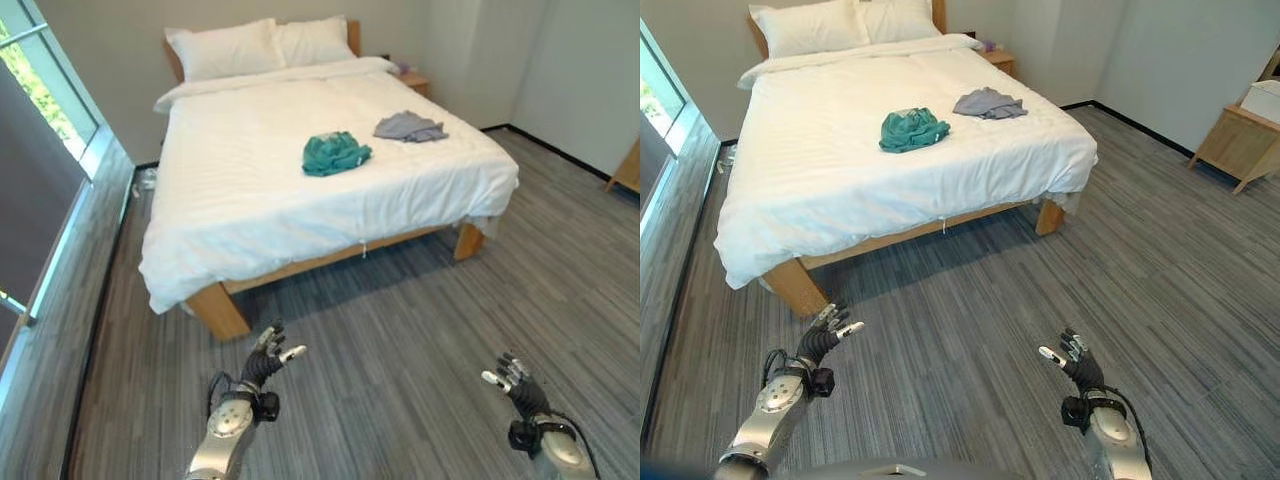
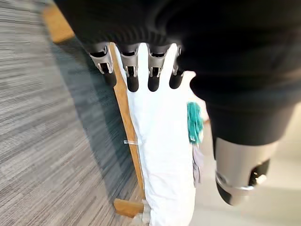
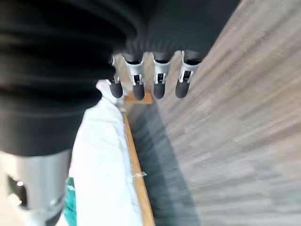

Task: Pick up bed clothes into laundry basket.

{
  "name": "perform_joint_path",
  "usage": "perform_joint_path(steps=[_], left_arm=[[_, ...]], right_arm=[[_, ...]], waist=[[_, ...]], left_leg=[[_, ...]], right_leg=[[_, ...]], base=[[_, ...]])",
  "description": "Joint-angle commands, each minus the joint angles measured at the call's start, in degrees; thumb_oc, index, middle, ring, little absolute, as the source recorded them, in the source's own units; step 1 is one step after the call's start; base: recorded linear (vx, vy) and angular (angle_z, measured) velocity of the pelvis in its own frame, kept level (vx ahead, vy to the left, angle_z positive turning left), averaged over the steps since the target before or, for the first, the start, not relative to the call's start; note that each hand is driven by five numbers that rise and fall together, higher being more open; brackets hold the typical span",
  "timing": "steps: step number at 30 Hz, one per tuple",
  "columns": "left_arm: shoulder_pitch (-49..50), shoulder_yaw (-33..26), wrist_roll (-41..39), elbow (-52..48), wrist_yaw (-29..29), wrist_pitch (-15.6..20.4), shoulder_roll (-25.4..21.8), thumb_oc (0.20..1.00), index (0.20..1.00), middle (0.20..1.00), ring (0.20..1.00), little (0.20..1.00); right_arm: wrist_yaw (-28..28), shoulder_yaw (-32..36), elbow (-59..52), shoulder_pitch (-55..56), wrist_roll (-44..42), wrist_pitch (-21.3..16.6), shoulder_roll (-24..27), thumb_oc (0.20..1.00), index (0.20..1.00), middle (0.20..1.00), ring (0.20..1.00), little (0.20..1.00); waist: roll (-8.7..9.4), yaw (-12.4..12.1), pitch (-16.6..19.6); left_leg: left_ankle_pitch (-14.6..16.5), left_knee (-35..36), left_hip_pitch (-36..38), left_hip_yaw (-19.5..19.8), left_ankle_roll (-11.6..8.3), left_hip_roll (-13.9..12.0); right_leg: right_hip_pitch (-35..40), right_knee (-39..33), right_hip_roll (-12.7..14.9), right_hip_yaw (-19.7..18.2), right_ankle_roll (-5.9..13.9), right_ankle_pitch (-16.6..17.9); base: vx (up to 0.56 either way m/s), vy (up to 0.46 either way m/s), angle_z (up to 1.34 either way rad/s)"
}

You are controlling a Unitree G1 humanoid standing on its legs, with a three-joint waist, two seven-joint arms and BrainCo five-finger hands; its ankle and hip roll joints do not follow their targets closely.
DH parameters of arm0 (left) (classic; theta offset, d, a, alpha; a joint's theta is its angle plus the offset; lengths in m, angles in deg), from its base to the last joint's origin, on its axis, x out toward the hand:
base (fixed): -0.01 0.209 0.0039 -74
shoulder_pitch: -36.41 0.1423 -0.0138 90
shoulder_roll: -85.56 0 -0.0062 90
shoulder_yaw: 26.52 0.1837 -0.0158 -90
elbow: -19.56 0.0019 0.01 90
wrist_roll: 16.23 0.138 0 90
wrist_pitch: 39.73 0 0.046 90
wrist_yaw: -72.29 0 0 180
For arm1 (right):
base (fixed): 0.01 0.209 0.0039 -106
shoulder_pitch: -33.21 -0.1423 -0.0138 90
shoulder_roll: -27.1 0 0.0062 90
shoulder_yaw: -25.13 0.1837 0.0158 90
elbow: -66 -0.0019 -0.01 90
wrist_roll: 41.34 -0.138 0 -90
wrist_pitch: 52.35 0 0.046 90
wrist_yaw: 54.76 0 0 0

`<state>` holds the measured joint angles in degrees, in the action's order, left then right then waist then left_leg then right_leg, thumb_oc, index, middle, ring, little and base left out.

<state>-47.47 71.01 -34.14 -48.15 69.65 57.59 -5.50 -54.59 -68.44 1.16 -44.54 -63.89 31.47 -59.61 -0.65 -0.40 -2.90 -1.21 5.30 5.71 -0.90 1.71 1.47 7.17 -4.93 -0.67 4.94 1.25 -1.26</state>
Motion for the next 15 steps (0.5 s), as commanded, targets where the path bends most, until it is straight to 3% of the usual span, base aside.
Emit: perform_joint_path(steps=[1,8,9,10,12,14,15], left_arm=[[-4.04,0.14,-2.67,2.39,-1.18,2.64,-1.83,1.0,1.0,1.0,1.0,1.0],[-4.27,0.39,-2.14,1.66,-0.46,2.59,-4.04,1.0,1.0,1.0,1.0,1.0],[-4.78,-0.28,-2.68,1.86,-1.03,2.69,-4.25,1.0,1.0,1.0,1.0,1.0],[-4.88,-0.59,-2.79,1.65,-1.28,2.68,-4.38,1.0,1.0,1.0,1.0,1.0],[-4.9,-1.38,-2.28,0.63,-2.01,2.49,-5.16,1.0,1.0,1.0,1.0,1.0],[-5.41,-1.4,-1.41,0.82,-2.24,2.33,-5.98,1.0,1.0,1.0,1.0,1.0],[-5.55,-1.64,-0.81,0.95,-2.24,2.3,-6.35,1.0,1.0,1.0,1.0,1.0]], right_arm=[[0.07,-1.05,-2.49,-2.82,-0.44,-2.01,0.8,1.0,1.0,1.0,1.0,1.0],[1.31,-2.49,-6.08,-4.99,-2.32,-2.18,2.36,1.0,1.0,1.0,1.0,1.0],[1.36,-3.19,-7.32,-6.19,-3.32,-2.63,2.23,1.0,1.0,1.0,1.0,1.0],[1.23,-3.32,-7.96,-6.47,-3.31,-2.72,2.17,1.0,1.0,1.0,1.0,1.0],[1.37,-4.07,-10.1,-6.72,-4.04,-2.87,1.54,1.0,1.0,1.0,1.0,1.0],[1.56,-4.6,-10.75,-6.58,-4.59,-2.68,0.99,1.0,1.0,1.0,1.0,1.0],[1.93,-4.66,-11.71,-6.53,-4.89,-2.39,0.63,1.0,1.0,1.0,1.0,1.0]], waist=[[2.7,-0.83,0.44],[2.97,-1.47,-1.19],[2.73,-1.74,-2.58],[2.67,-1.8,-3.42],[2.53,-1.57,-5.31],[1.6,-0.76,-7.15],[1.58,-0.39,-7.79]], left_leg=[[0.4,-0.3,-0.9,2.76,-1.93,-1.04],[1.1,-0.3,-1.42,1.5,-1.04,-0.54],[1.52,-0.55,-1.73,1.19,-0.22,-0.46],[1.62,-0.78,-1.76,1.24,0.32,-0.22],[2.09,-1.6,-1.88,1.6,1.75,0.19],[2.44,-1.99,-1.02,2.67,2.0,-0.86],[2.61,-1.76,0.18,2.75,1.66,-1.31]], right_leg=[[-2.11,1.96,6.18,0.59,6.1,3.41],[-4.09,4.74,7.31,-0.44,6.88,2.74],[-7.47,11.24,7.88,-0.69,7.63,2.19],[-10.16,16.3,8.26,-0.97,8.36,3.8],[-17.04,30.37,9.17,-1.82,9.37,9.91],[-22.14,36.94,7.96,-2.88,9.24,11.15],[-24.36,36.22,9.14,-1.79,9.05,10.42]], base=[[0.0,0.0,0.0],[0.01,0.042,-0.08],[-0.03,0.111,-0.23],[-0.03,0.131,-0.29],[0.0,0.128,-0.27],[0.12,0.067,-0.03],[0.27,-0.03,0.08]])
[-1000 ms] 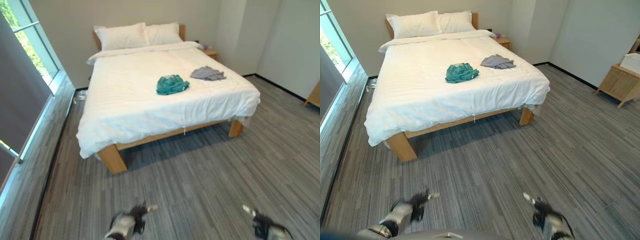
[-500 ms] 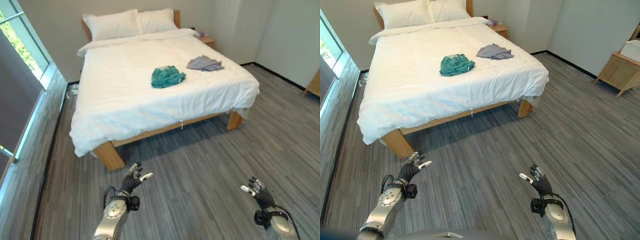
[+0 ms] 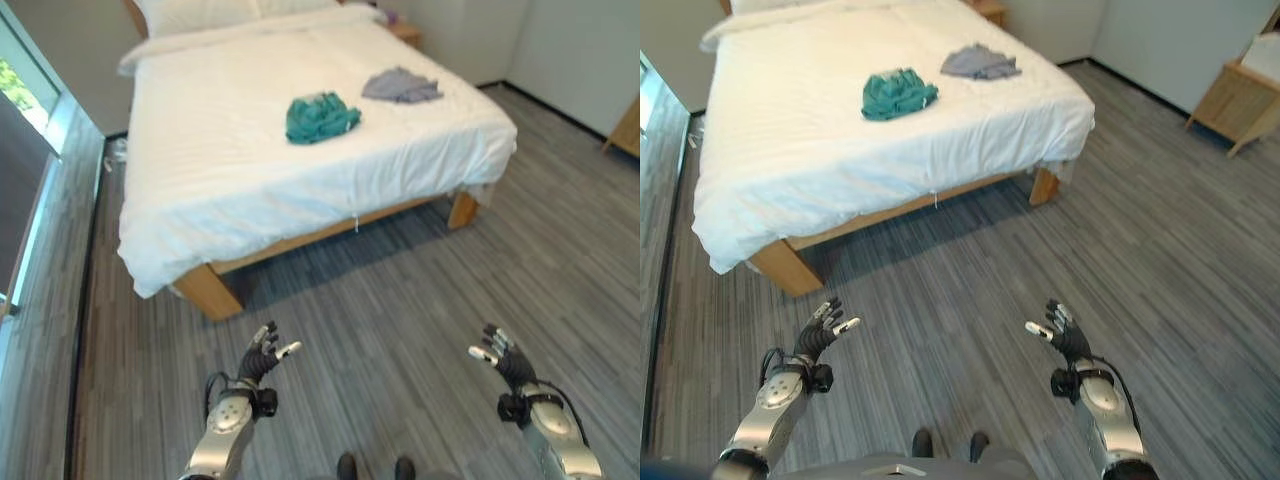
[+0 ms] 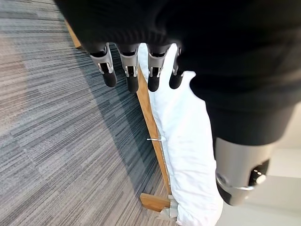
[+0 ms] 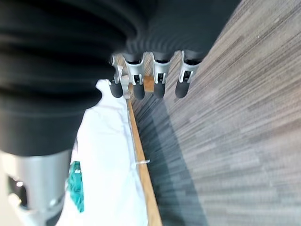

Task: Pick up bed clothes into laundry basket.

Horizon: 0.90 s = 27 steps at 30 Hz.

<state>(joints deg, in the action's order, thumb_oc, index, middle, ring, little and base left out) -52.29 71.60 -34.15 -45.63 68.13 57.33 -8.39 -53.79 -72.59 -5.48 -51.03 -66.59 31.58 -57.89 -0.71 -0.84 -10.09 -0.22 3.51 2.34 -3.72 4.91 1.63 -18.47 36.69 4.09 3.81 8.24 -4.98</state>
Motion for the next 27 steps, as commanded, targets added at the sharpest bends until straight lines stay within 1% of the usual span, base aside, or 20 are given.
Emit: perform_joint_path(steps=[1,2,3,4,5,6,9,10,11,13,14,15,16,17,20,21,23,24,25,27], left_arm=[[-0.76,-2.55,-0.15,-1.27,-0.72,2.63,-3.75,1.0,1.0,1.0,1.0,1.0],[-0.72,-2.57,-0.13,-1.25,-0.71,2.65,-3.73,1.0,1.0,1.0,1.0,1.0],[-0.88,-2.84,-0.21,-0.45,-0.36,2.93,-4.0,1.0,1.0,1.0,1.0,1.0],[-1.7,-2.73,-0.34,0.84,-0.23,3.11,-4.03,1.0,1.0,1.0,1.0,1.0],[-2.06,-2.73,-0.15,1.47,-0.09,3.12,-4.0,1.0,1.0,1.0,1.0,1.0],[-2.44,-2.56,0.27,2.08,-0.22,3.1,-3.91,1.0,1.0,1.0,1.0,1.0],[-2.75,-2.32,1.39,2.33,-0.27,3.1,-3.31,1.0,1.0,1.0,1.0,1.0],[-2.05,-2.23,1.39,1.45,0.37,2.8,-2.97,1.0,1.0,1.0,1.0,1.0],[-1.59,-2.11,1.42,1.35,-0.1,2.98,-2.15,1.0,1.0,1.0,1.0,1.0],[-1.38,-2.04,-0.73,1.37,0.04,2.7,-1.26,1.0,1.0,1.0,1.0,1.0],[-1.4,-2.05,-0.73,1.38,0.04,2.7,-1.28,1.0,1.0,1.0,1.0,1.0],[-0.7,-2.5,-2.23,1.12,0.08,2.34,-0.43,1.0,1.0,1.0,1.0,1.0],[-0.39,-2.65,-3.1,0.48,0.21,2.22,-0.14,1.0,1.0,1.0,1.0,1.0],[-0.41,-2.56,-3.28,-1.16,0.7,1.89,-0.43,1.0,1.0,1.0,1.0,1.0],[-1.53,-2.52,-4.69,-1.79,0.68,2.06,-0.16,1.0,1.0,1.0,1.0,1.0],[-1.38,-2.35,-5.26,-1.43,1.26,2.38,0.23,1.0,1.0,1.0,1.0,1.0],[-0.26,-2.15,-4.66,-2.09,2.03,2.43,-0.13,1.0,1.0,1.0,1.0,1.0],[-0.16,-2.09,-4.63,-2.12,2.02,2.43,-0.11,1.0,1.0,1.0,1.0,1.0],[1.58,-2.49,-3.03,-3.0,2.87,2.25,-0.75,1.0,1.0,1.0,1.0,1.0],[2.28,-3.01,-1.93,-3.18,3.03,2.13,-0.71,1.0,1.0,1.0,1.0,1.0]], right_arm=[[1.68,-0.64,-5.35,0.06,-2.09,-2.36,-1.1,1.0,1.0,1.0,1.0,1.0],[1.69,-0.67,-5.38,0.1,-2.08,-2.34,-1.08,1.0,1.0,1.0,1.0,1.0],[2.3,-0.55,-4.72,0.37,-2.75,-2.03,-0.76,1.0,1.0,1.0,1.0,1.0],[2.2,-0.47,-3.94,0.2,-3.3,-2.16,-0.57,1.0,1.0,1.0,1.0,1.0],[2.1,-0.27,-3.81,0.31,-3.1,-1.96,-0.41,1.0,1.0,1.0,1.0,1.0],[1.99,-0.23,-4.1,0.48,-2.9,-1.76,-0.37,1.0,1.0,1.0,1.0,1.0],[2.6,0.34,-4.37,1.11,-2.64,-1.59,-0.26,1.0,1.0,1.0,1.0,1.0],[3.16,0.88,-5.92,2.19,-2.55,-1.22,0.05,1.0,1.0,1.0,1.0,1.0],[3.15,0.44,-4.62,1.44,-2.59,-1.73,1.08,1.0,1.0,1.0,1.0,1.0],[2.74,0.04,-4.25,0.56,-2.61,-1.41,2.08,1.0,1.0,1.0,1.0,1.0],[2.74,0.03,-4.25,0.54,-2.61,-1.4,2.06,1.0,1.0,1.0,1.0,1.0],[2.61,0.08,-4.74,0.51,-3.37,-1.44,2.45,1.0,1.0,1.0,1.0,1.0],[2.69,0.53,-5.43,0.61,-4.82,-1.58,2.76,1.0,1.0,1.0,1.0,1.0],[2.0,1.24,-5.52,0.75,-4.79,-1.89,4.23,1.0,1.0,1.0,1.0,1.0],[0.34,2.33,-4.64,-0.09,-3.9,-1.54,5.66,1.0,1.0,1.0,1.0,1.0],[-0.28,3.52,-3.7,-0.77,-3.52,-1.62,6.71,1.0,1.0,1.0,1.0,1.0],[-0.13,4.61,-4.18,-0.8,-3.47,-1.98,6.66,1.0,1.0,1.0,1.0,1.0],[-0.11,4.62,-4.15,-0.7,-3.47,-2.01,6.67,1.0,1.0,1.0,1.0,1.0],[-0.02,4.37,-3.67,-1.71,-1.86,-1.92,6.44,1.0,1.0,1.0,1.0,1.0],[0.58,4.0,-3.8,-1.55,-1.79,-1.89,5.32,1.0,1.0,1.0,1.0,1.0]], waist=[[1.94,0.48,-0.6],[1.76,0.65,-0.84],[2.47,2.21,-0.41],[2.0,3.61,-0.91],[1.88,4.34,-1.04],[2.08,5.21,-0.89],[1.92,5.89,-0.22],[1.55,6.0,0.39],[0.99,5.82,1.01],[0.61,5.79,1.26],[0.79,5.95,1.36],[1.98,5.84,1.46],[3.66,5.26,0.95],[6.7,1.76,-2.3],[6.96,-0.38,-3.85],[6.14,-2.37,-3.43],[4.82,-3.95,-2.22],[5.18,-4.12,-2.26],[4.06,-7.08,-0.77],[3.89,-7.87,0.75]], left_leg=[[2.37,0.33,4.85,5.33,-2.16,-1.72],[2.5,0.54,5.35,5.5,-2.22,-1.94],[4.57,1.48,8.94,6.38,-4.0,-2.56],[5.87,1.49,11.54,7.57,-5.17,-4.28],[6.65,1.49,12.78,8.28,-6.08,-5.52],[6.79,1.49,13.62,8.97,-6.65,-6.57],[6.27,1.49,16.62,9.55,-7.86,-9.25],[5.14,0.44,16.57,9.99,-8.71,-10.46],[0.07,-5.67,14.23,10.2,-9.88,-12.38],[-9.78,-15.06,11.77,10.1,-10.59,-13.72],[-10.02,-14.95,11.58,10.31,-10.6,-13.53],[-14.7,-25.26,8.18,9.84,-10.4,-13.91],[-17.03,-35.58,2.9,9.23,-10.1,-13.52],[-14.7,-51.51,-9.04,10.44,-7.77,-8.97],[-11.71,-54.41,-18.75,8.21,-7.37,-7.47],[-10.85,-45.57,-24.67,4.42,-8.23,-6.9],[-12.43,-34.61,-26.73,0.85,-8.71,-5.87],[-12.51,-33.9,-26.04,0.47,-8.71,-5.56],[-15.18,-19.92,-26.1,-2.04,-8.44,-3.4],[-16.28,-11.01,-24.68,-6.59,-8.11,-1.65]], right_leg=[[-0.29,-9.8,5.59,0.28,1.89,13.73],[0.21,-9.78,5.48,0.57,1.85,13.43],[-2.13,-20.46,6.46,1.27,2.1,13.3],[-1.99,-28.33,5.38,1.24,2.82,15.11],[-2.14,-31.81,4.98,0.27,3.34,16.22],[-3.15,-33.86,4.81,-1.22,3.77,17.32],[-4.7,-34.98,4.36,0.53,4.89,20.47],[-3.91,-33.63,4.03,0.99,4.4,19.32],[-3.56,-31.29,2.64,2.19,2.28,18.02],[-1.71,-28.63,0.86,2.78,-0.41,14.8],[-1.8,-28.73,1.1,2.84,-0.42,14.92],[-0.03,-28.34,0.88,2.87,-2.34,13.38],[1.99,-28.68,0.96,2.76,-4.14,12.32],[6.9,-29.66,0.58,0.87,-6.83,9.66],[11.64,-31.4,0.1,0.19,-7.34,8.34],[16.57,-34.0,-0.42,0.76,-6.88,6.9],[19.92,-35.76,-2.07,0.76,-6.81,5.49],[20.26,-35.97,-1.66,0.58,-6.75,5.39],[25.3,-38.04,-3.81,-0.21,-6.04,3.97],[28.96,-39.03,-5.53,-0.87,-5.55,2.53]], base=[[0.23,-0.042,0.09],[0.45,-0.157,0.06],[0.55,-0.219,0.24],[0.7,-0.291,0.33],[0.52,-0.238,0.44],[0.47,-0.239,0.32],[0.34,-0.201,0.17],[0.5,-0.372,0.45],[0.45,-0.332,0.49],[0.38,-0.276,0.38],[0.32,-0.288,0.08],[0.33,-0.394,-0.1],[0.6,-0.771,-0.18],[0.57,-0.741,-0.13],[0.4,-0.34,-0.2],[0.72,-0.278,-0.17],[0.6,-0.126,0.11],[0.74,-0.075,-0.29],[0.74,-0.062,-0.32],[0.78,-0.051,0.02]])
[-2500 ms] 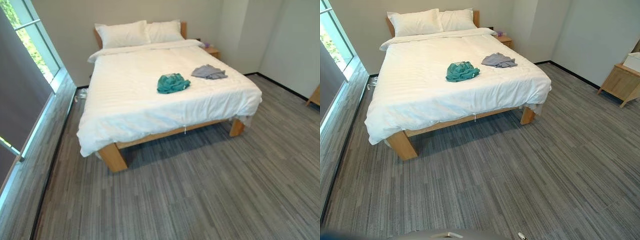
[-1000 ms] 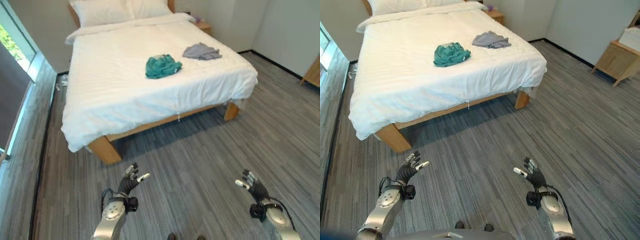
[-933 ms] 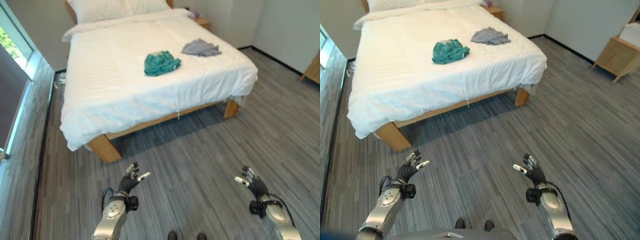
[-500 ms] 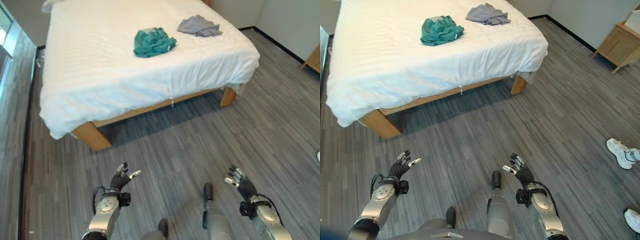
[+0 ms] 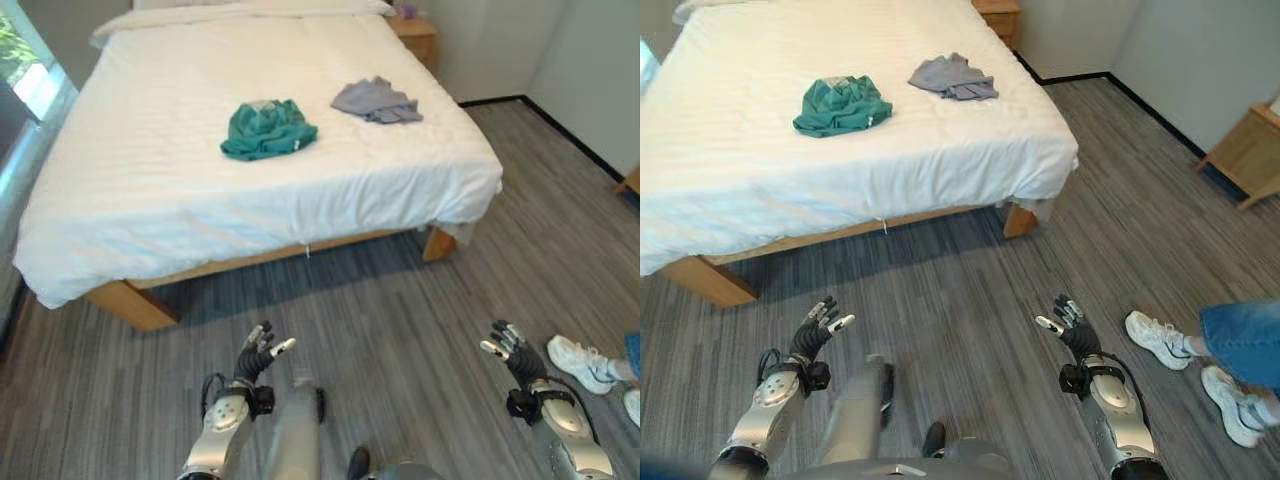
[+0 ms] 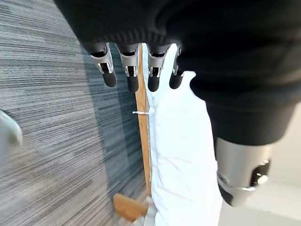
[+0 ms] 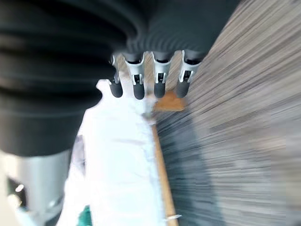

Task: Pick up bed clothes into laundry basket.

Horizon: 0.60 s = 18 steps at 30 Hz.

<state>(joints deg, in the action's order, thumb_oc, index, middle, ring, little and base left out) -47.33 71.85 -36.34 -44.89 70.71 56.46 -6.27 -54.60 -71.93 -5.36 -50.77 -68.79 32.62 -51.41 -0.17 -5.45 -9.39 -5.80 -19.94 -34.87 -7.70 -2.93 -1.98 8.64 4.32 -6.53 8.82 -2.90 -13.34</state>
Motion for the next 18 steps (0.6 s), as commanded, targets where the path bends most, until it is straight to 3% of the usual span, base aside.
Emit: perform_joint_path(steps=[1,2,3,4,5,6,7,8,9,10,11,12,13,14,15,16,18], left_arm=[[-2.36,-3.48,0.89,-4.35,0.63,2.73,-2.86,1.0,1.0,1.0,1.0,1.0],[-2.36,-3.48,0.89,-4.36,0.63,2.73,-2.87,1.0,1.0,1.0,1.0,1.0],[-1.51,-3.8,1.2,-5.36,1.23,2.66,-3.26,1.0,1.0,1.0,1.0,1.0],[-0.36,-4.44,1.43,-5.91,1.22,2.63,-3.5,1.0,1.0,1.0,1.0,1.0],[0.68,-4.02,2.3,-6.81,2.12,2.06,-3.58,1.0,1.0,1.0,1.0,1.0],[0.11,-3.79,2.4,-6.79,2.04,1.56,-3.61,1.0,1.0,1.0,1.0,1.0],[-0.73,-3.49,2.37,-6.38,1.65,1.48,-3.79,1.0,1.0,1.0,1.0,1.0],[-1.19,-3.12,2.19,-6.33,1.51,1.48,-4.02,1.0,1.0,1.0,1.0,1.0],[-1.51,-2.71,3.2,-7.33,1.59,1.23,-4.86,1.0,1.0,1.0,1.0,1.0],[-1.43,-2.71,3.22,-7.42,1.58,1.16,-4.84,1.0,1.0,1.0,1.0,1.0],[-1.7,-2.6,3.15,-7.52,1.84,1.23,-5.24,1.0,1.0,1.0,1.0,1.0],[-2.28,-2.01,1.9,-8.57,2.31,1.5,-5.58,1.0,1.0,1.0,1.0,1.0],[-2.31,-2.0,1.89,-8.56,2.31,1.49,-5.58,1.0,1.0,1.0,1.0,1.0],[-3.25,-0.63,1.84,-8.18,2.96,1.66,-5.98,1.0,1.0,1.0,1.0,1.0],[-3.64,0.1,2.17,-7.9,3.4,1.89,-6.25,1.0,1.0,1.0,1.0,1.0],[-4.88,2.12,2.75,-7.2,4.51,2.35,-6.62,1.0,1.0,1.0,1.0,1.0],[-5.79,3.99,3.83,-7.88,5.5,2.53,-7.07,1.0,1.0,1.0,1.0,1.0]], right_arm=[[1.89,3.18,-3.75,-2.01,0.31,-2.82,-1.53,1.0,1.0,1.0,1.0,1.0],[1.89,3.18,-3.75,-2.01,0.31,-2.83,-1.54,1.0,1.0,1.0,1.0,1.0],[2.87,2.69,-4.23,-2.27,0.07,-2.58,-2.19,1.0,1.0,1.0,1.0,1.0],[3.58,1.54,-5.08,-1.84,0.45,-2.17,-3.2,1.0,1.0,1.0,1.0,1.0],[4.03,1.0,-4.96,-1.3,2.31,-2.48,-4.52,1.0,1.0,1.0,1.0,1.0],[3.53,0.55,-5.07,-1.7,2.28,-2.0,-5.16,1.0,1.0,1.0,1.0,1.0],[3.03,0.07,-4.62,-2.61,0.4,-2.02,-6.58,1.0,1.0,1.0,1.0,1.0],[3.3,-0.12,-4.01,-2.73,-1.65,-2.1,-7.75,1.0,1.0,1.0,1.0,1.0],[3.96,0.03,-4.91,-1.9,-0.57,-1.42,-7.84,1.0,1.0,1.0,1.0,1.0],[3.94,0.05,-5.03,-1.8,-0.51,-1.34,-7.83,1.0,1.0,1.0,1.0,1.0],[4.03,0.5,-5.87,-1.01,0.82,-1.13,-7.28,1.0,1.0,1.0,1.0,1.0],[3.65,2.19,-6.77,0.18,0.7,-1.64,-6.98,1.0,1.0,1.0,1.0,1.0],[3.65,2.2,-6.77,0.17,0.7,-1.63,-6.98,1.0,1.0,1.0,1.0,1.0],[2.99,3.44,-6.68,0.63,1.09,-1.88,-6.75,1.0,1.0,1.0,1.0,1.0],[2.83,4.18,-6.89,1.05,2.01,-2.01,-6.32,1.0,1.0,1.0,1.0,1.0],[2.75,6.36,-7.93,2.82,3.19,-2.32,-5.05,1.0,1.0,1.0,1.0,1.0],[3.38,7.71,-9.07,3.53,2.94,-2.41,-4.23,1.0,1.0,1.0,1.0,1.0]], waist=[[3.6,-3.75,0.65],[3.63,-3.8,0.59],[3.87,-4.34,1.52],[4.68,-4.68,2.64],[6.58,-5.58,3.81],[6.14,-4.81,3.1],[4.34,-3.85,2.11],[2.91,-2.69,1.51],[1.41,-1.02,0.73],[1.6,-0.64,0.63],[1.72,0.3,0.61],[2.06,1.73,0.68],[1.9,1.87,0.77],[3.29,3.39,0.59],[3.95,4.17,0.69],[5.1,6.37,1.04],[5.86,6.85,1.15]], left_leg=[[-11.41,13.48,13.26,-5.59,-0.21,2.0],[-11.42,13.54,13.37,-5.65,-0.2,2.02],[-10.05,13.98,15.56,-6.2,1.21,2.85],[-6.32,16.07,17.94,-6.22,4.06,3.84],[-2.66,15.89,20.81,-6.44,7.31,6.3],[-0.82,16.91,23.86,-6.01,8.27,6.35],[0.11,17.89,26.91,-5.9,8.87,4.8],[0.76,18.88,29.77,-5.06,9.15,4.0],[1.57,19.61,33.64,-2.1,9.35,3.26],[1.6,19.65,33.77,-1.74,9.36,3.59],[1.68,20.35,35.45,0.15,8.89,3.64],[3.02,20.48,37.84,4.14,7.76,3.71],[2.91,20.45,37.67,4.31,7.71,3.53],[5.61,20.31,39.85,8.48,6.61,3.97],[6.47,20.74,40.71,10.43,6.1,3.94],[7.3,21.11,41.64,16.32,5.55,4.3],[7.79,20.82,41.85,19.99,5.14,4.47]], right_leg=[[3.8,-6.59,5.2,-5.9,5.82,10.27],[3.87,-6.61,5.25,-5.94,5.83,10.26],[4.91,-5.35,5.7,-5.73,6.46,9.77],[4.8,-3.74,7.1,-5.58,7.6,9.76],[1.49,11.63,9.4,-4.68,13.36,19.71],[-1.78,20.73,10.87,-3.99,15.7,24.59],[-6.58,29.67,11.66,-3.04,16.11,27.08],[-9.81,34.28,12.2,-1.96,15.13,27.1],[-15.21,36.43,13.72,-0.2,13.22,24.87],[-15.07,36.8,14.1,0.09,13.27,24.47],[-16.56,33.37,15.33,0.24,12.42,23.19],[-18.63,25.52,17.05,-1.05,11.84,22.39],[-18.5,25.07,16.89,-0.77,11.76,22.7],[-18.49,14.26,16.3,-5.61,11.95,22.54],[-17.62,8.36,15.23,-8.81,12.28,22.46],[-18.53,1.89,11.99,-21.2,14.42,23.36],[-18.61,-0.45,11.3,-25.42,15.56,25.11]], base=[[0.42,-0.025,-0.04],[0.44,-0.02,-0.28],[0.4,0.022,-0.07],[0.71,0.111,0.11],[0.58,0.181,-0.11],[0.49,0.223,-0.22],[0.31,0.18,-0.46],[0.49,0.116,0.14],[0.41,0.043,0.51],[0.42,-0.063,1.3],[0.43,-0.226,1.4],[0.42,-0.222,1.33],[0.57,-0.363,1.34],[0.41,-0.291,1.39],[0.72,-0.475,1.41],[0.53,-0.324,1.47],[0.41,-0.28,2.52]])
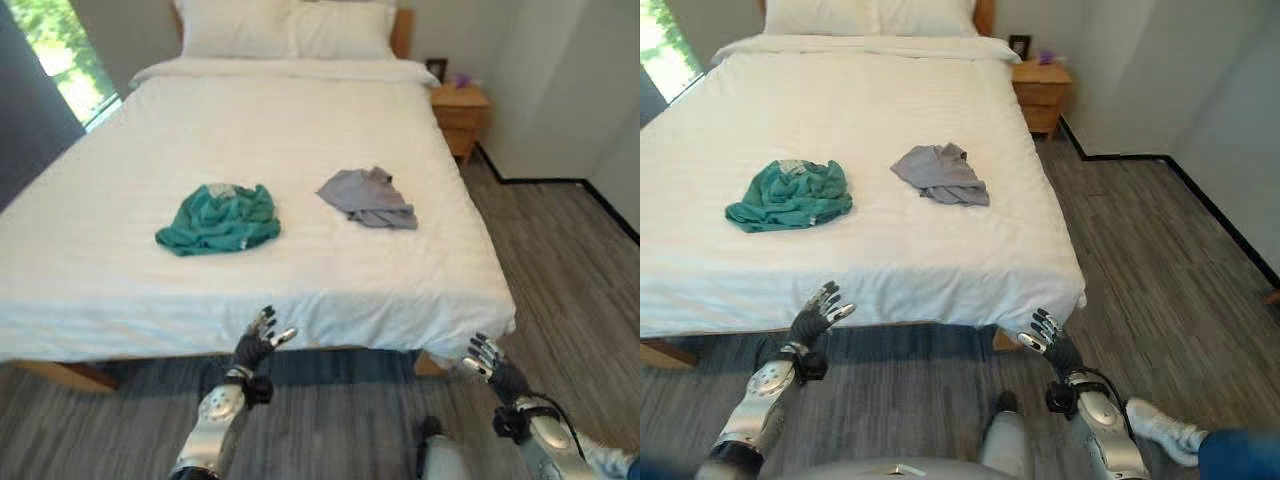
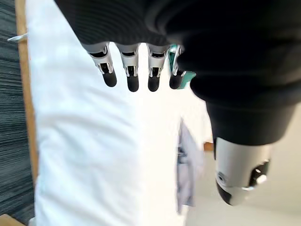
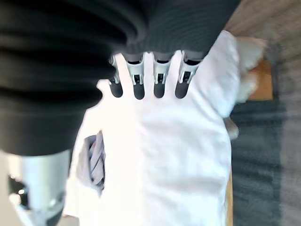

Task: Pick up bed clothes into laundry basket.

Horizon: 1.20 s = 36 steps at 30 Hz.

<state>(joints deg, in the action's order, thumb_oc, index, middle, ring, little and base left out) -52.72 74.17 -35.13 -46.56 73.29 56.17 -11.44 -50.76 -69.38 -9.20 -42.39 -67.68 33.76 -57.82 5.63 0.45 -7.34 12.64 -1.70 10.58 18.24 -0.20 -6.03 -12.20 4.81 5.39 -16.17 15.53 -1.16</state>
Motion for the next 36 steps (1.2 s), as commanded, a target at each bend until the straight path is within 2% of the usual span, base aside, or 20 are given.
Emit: perform_joint_path(steps=[1,2,4,6,7,8,9,10,11,12,13,14,15,17,19,20,21,27,30,36], left_arm=[[-0.15,2.69,3.1,-7.13,3.62,2.8,-2.07,1.0,1.0,1.0,1.0,1.0],[-0.01,3.23,3.0,-8.61,4.39,2.7,-2.59,1.0,1.0,1.0,1.0,1.0],[2.01,3.64,1.23,-10.9,6.2,2.85,-2.69,1.0,1.0,1.0,1.0,1.0],[3.63,4.68,-2.67,-11.54,7.72,1.84,-2.68,1.0,1.0,1.0,1.0,1.0],[3.28,6.11,-2.66,-11.31,8.61,1.24,-3.08,1.0,1.0,1.0,1.0,1.0],[3.3,6.13,-2.66,-11.28,8.61,1.23,-3.07,1.0,1.0,1.0,1.0,1.0],[2.86,6.74,-2.78,-11.32,9.29,1.01,-3.55,1.0,1.0,1.0,1.0,1.0],[2.8,6.78,-2.79,-11.31,9.3,0.99,-3.44,1.0,1.0,1.0,1.0,1.0],[1.86,7.55,-2.94,-10.83,9.8,0.46,-3.9,1.0,1.0,1.0,1.0,1.0],[1.8,8.94,-4.53,-10.89,11.19,-0.15,-4.46,1.0,1.0,1.0,1.0,1.0],[1.8,8.86,-4.56,-10.88,11.2,-0.15,-4.33,1.0,1.0,1.0,1.0,1.0],[2.2,12.89,-6.46,-12.65,12.15,-0.58,-6.05,1.0,1.0,1.0,1.0,1.0],[2.21,13.83,-7.71,-13.98,12.61,-0.76,-6.64,1.0,1.0,1.0,1.0,1.0],[1.72,16.44,-9.73,-15.14,13.11,-0.77,-9.35,1.0,1.0,1.0,1.0,1.0],[1.13,17.19,-11.41,-16.09,13.2,-1.05,-11.9,1.0,1.0,1.0,1.0,1.0],[1.26,16.23,-11.9,-16.06,13.0,-1.07,-12.04,1.0,1.0,1.0,1.0,1.0],[1.1,16.37,-12.22,-16.05,12.84,-1.1,-11.98,1.0,1.0,1.0,1.0,1.0],[-2.99,18.18,-12.85,-19.04,12.12,-0.02,-15.37,1.0,1.0,1.0,1.0,1.0],[-4.01,20.52,-14.02,-20.72,12.51,-0.05,-16.38,1.0,1.0,1.0,1.0,1.0],[-4.14,23.0,-13.82,-20.41,11.4,-0.04,-14.71,1.0,1.0,1.0,1.0,1.0]], right_arm=[[-0.13,5.78,-5.36,-4.29,2.16,-3.49,3.02,1.0,1.0,1.0,1.0,1.0],[0.34,6.62,-7.31,-4.35,2.32,-3.5,4.04,1.0,1.0,1.0,1.0,1.0],[0.99,7.67,-8.51,-6.16,2.93,-3.89,7.15,1.0,1.0,1.0,1.0,1.0],[0.7,9.86,-9.13,-8.89,2.68,-3.74,14.53,1.0,1.0,1.0,1.0,1.0],[-0.01,12.8,-9.53,-9.29,3.2,-3.86,20.22,1.0,1.0,1.0,1.0,1.0],[0.0,12.79,-9.51,-9.27,3.2,-3.86,20.24,1.0,1.0,1.0,1.0,1.0],[-0.27,13.86,-8.99,-9.45,4.07,-3.61,23.33,1.0,1.0,1.0,1.0,1.0],[-0.24,13.91,-8.91,-9.48,4.03,-3.65,23.47,1.0,1.0,1.0,1.0,1.0],[-0.76,16.12,-7.48,-9.02,5.72,-2.94,28.09,1.0,1.0,1.0,1.0,1.0],[-0.85,17.46,-4.3,-10.35,7.07,-1.76,34.31,1.0,1.0,1.0,1.0,1.0],[-0.82,17.21,-4.0,-10.68,7.0,-1.88,34.53,1.0,1.0,1.0,1.0,1.0],[-1.05,11.73,9.04,-20.19,7.03,-0.79,42.1,1.0,1.0,1.0,1.0,1.0],[-1.42,6.88,16.42,-27.07,5.65,-0.91,43.2,1.0,1.0,1.0,1.0,1.0],[-1.54,-2.61,31.38,-41.16,4.6,-0.17,44.7,1.0,1.0,1.0,1.0,1.0],[-2.14,-14.43,43.82,-56.66,10.47,1.03,46.6,1.0,1.0,1.0,1.0,1.0],[-2.0,-23.46,51.37,-68.04,13.0,1.3,45.6,1.0,1.0,1.0,1.0,1.0],[-2.6,-26.25,55.83,-73.74,14.06,1.9,43.9,1.0,1.0,1.0,1.0,1.0],[-5.17,-34.87,64.2,-91.17,17.76,2.94,41.99,1.0,1.0,1.0,1.0,1.0],[-6.74,-40.05,65.57,-100.23,18.74,3.03,41.55,1.0,1.0,1.0,1.0,1.0],[-8.71,-45.97,64.06,-109.03,17.26,1.93,40.84,1.0,1.0,1.0,1.0,1.0]], waist=[[0.25,1.31,-0.58],[0.64,1.34,-0.61],[1.21,0.43,0.18],[0.91,-0.03,0.03],[1.16,1.25,-0.41],[1.03,1.32,-0.2],[1.36,1.82,-0.43],[1.22,1.8,-0.5],[1.01,2.95,-0.79],[0.64,2.85,-0.62],[0.51,2.93,-0.64],[0.05,0.29,-0.71],[-0.21,0.53,-0.69],[-0.43,-1.03,-1.11],[-0.52,-2.63,-1.84],[-1.23,-2.37,-2.17],[-1.69,-2.61,-2.53],[-4.43,-4.95,-6.74],[-5.79,-5.89,-8.15],[-6.53,-6.59,-9.91]], left_leg=[[-10.24,2.49,-3.43,-3.84,2.15,8.55],[-10.42,1.7,-3.79,-1.48,1.55,8.61],[-10.02,2.46,-4.14,0.46,0.19,7.21],[-12.11,1.33,-6.59,0.84,-1.93,4.87],[-12.04,-0.91,-9.29,-6.17,-1.89,3.5],[-11.6,-0.83,-9.14,-6.15,-1.8,3.35],[-11.7,-1.93,-10.05,-10.54,-1.93,2.69],[-11.47,-2.24,-10.15,-10.54,-1.93,2.69],[-11.92,-2.25,-10.83,-18.88,-1.94,0.84],[-11.98,-1.0,-11.17,-22.6,-2.21,0.46],[-12.02,-0.87,-11.08,-22.62,-2.22,0.44],[-13.73,1.82,-11.79,-19.26,-2.6,1.15],[-14.19,2.72,-11.95,-18.84,-2.67,1.19],[-14.71,3.34,-11.99,-18.42,-2.81,1.29],[-15.18,4.13,-12.32,-18.73,-2.95,1.36],[-15.49,4.76,-12.47,-18.97,-2.97,1.42],[-15.83,5.36,-12.71,-18.86,-3.0,1.57],[-17.58,5.79,-18.72,-18.13,-2.96,3.0],[-19.36,6.7,-23.79,-17.97,-3.29,4.08],[-20.58,6.7,-29.31,-18.41,-4.06,3.74]], right_leg=[[2.35,-1.05,-0.53,0.12,-2.58,13.28],[2.77,0.5,-0.59,-1.2,-2.57,13.91],[4.54,-1.07,0.09,2.41,-3.5,10.91],[5.98,-1.7,-0.05,7.23,-5.15,8.34],[7.62,-2.12,1.8,11.78,-6.13,7.37],[7.81,-2.23,1.71,11.93,-6.13,6.97],[8.44,-2.28,2.44,13.42,-6.35,6.82],[8.51,-2.3,2.42,13.44,-6.35,6.79],[9.14,-2.24,3.38,16.33,-6.4,6.41],[9.54,-2.42,3.57,18.44,-6.56,5.97],[9.57,-2.43,3.54,18.44,-6.57,5.97],[9.25,-3.0,3.31,19.82,-6.78,6.01],[8.79,-2.96,3.3,20.21,-6.68,6.2],[8.06,-3.11,3.27,20.04,-6.64,6.63],[7.25,-3.74,3.3,19.67,-6.76,6.95],[6.73,-4.18,3.22,19.3,-6.86,7.13],[6.21,-4.55,3.14,19.21,-6.93,7.42],[-0.84,-3.86,3.75,18.71,-6.97,8.51],[-5.98,-5.1,3.57,17.82,-6.91,10.98],[-10.83,-6.18,2.83,17.99,-6.96,12.37]], base=[[0.28,-0.281,2.75],[0.26,-0.303,1.84],[0.21,-0.364,1.34],[0.11,-0.32,1.12],[0.06,-0.144,0.73],[0.04,-0.11,1.06],[0.03,-0.032,1.44],[-0.03,-0.056,1.43],[-0.03,-0.041,1.16],[-0.03,-0.042,0.73],[-0.03,-0.05,0.99],[-0.04,-0.038,0.8],[-0.04,-0.036,0.27],[-0.02,0.011,-0.27],[-0.05,0.024,-0.02],[-0.07,0.026,-0.28],[-0.08,0.025,-0.46],[-0.17,0.032,0.05],[-0.15,0.025,-0.03],[-0.07,-0.011,-0.13]])
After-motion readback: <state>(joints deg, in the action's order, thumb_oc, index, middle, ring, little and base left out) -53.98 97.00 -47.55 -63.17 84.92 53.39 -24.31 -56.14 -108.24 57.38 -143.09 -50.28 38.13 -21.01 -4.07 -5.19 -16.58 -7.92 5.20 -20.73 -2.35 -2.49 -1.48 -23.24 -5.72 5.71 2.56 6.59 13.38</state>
